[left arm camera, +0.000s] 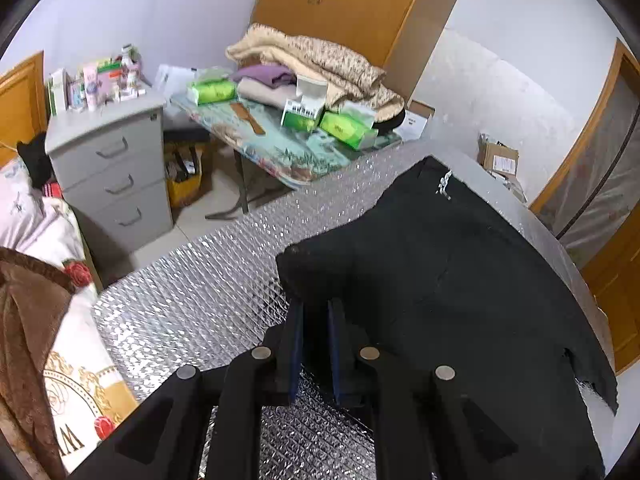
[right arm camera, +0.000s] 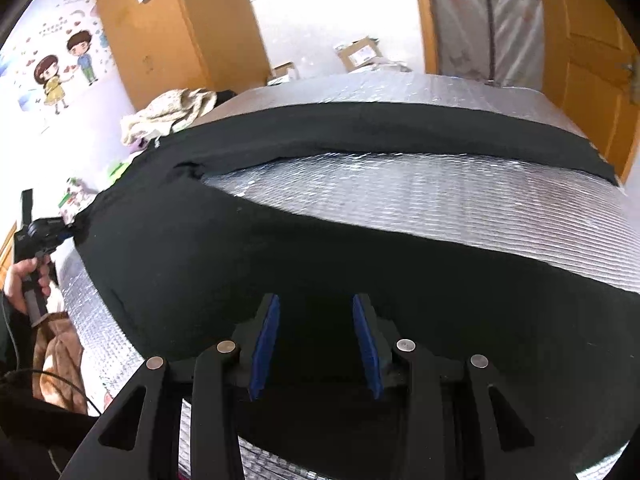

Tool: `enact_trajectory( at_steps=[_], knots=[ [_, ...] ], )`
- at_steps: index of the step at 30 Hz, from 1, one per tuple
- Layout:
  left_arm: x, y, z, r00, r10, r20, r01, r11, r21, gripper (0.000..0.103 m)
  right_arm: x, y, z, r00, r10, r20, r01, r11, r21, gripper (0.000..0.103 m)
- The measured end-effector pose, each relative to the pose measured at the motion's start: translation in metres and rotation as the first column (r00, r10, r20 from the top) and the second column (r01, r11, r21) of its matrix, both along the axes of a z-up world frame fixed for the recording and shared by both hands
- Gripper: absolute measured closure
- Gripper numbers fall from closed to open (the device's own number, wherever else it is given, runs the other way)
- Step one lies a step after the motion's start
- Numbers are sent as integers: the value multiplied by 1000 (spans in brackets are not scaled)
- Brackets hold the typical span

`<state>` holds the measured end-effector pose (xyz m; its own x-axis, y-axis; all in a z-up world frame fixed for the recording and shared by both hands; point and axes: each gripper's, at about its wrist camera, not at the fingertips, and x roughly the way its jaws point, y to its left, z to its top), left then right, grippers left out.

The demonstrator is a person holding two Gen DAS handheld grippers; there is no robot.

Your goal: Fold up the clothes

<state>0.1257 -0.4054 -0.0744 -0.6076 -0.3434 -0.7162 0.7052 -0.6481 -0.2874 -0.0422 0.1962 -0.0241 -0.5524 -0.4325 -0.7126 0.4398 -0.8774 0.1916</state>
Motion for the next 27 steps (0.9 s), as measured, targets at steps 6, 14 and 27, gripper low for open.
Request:
enact_trajectory(
  at_steps=[6, 14, 27],
  knots=[
    [3, 18, 24, 1000, -14, -22, 11, 995, -95, 92, 0, 53, 8, 985, -164, -45, 165, 986, 0, 63],
    [-23, 78, 35, 973, -223, -52, 215, 968, -131, 92, 13, 154, -7, 893, -446, -56, 448, 893, 44, 63],
    [-72, 194, 31, 806, -588, -69, 574, 805, -152, 90, 77, 240, 13, 673, -728, -127, 733, 680, -15, 62]
  ],
)
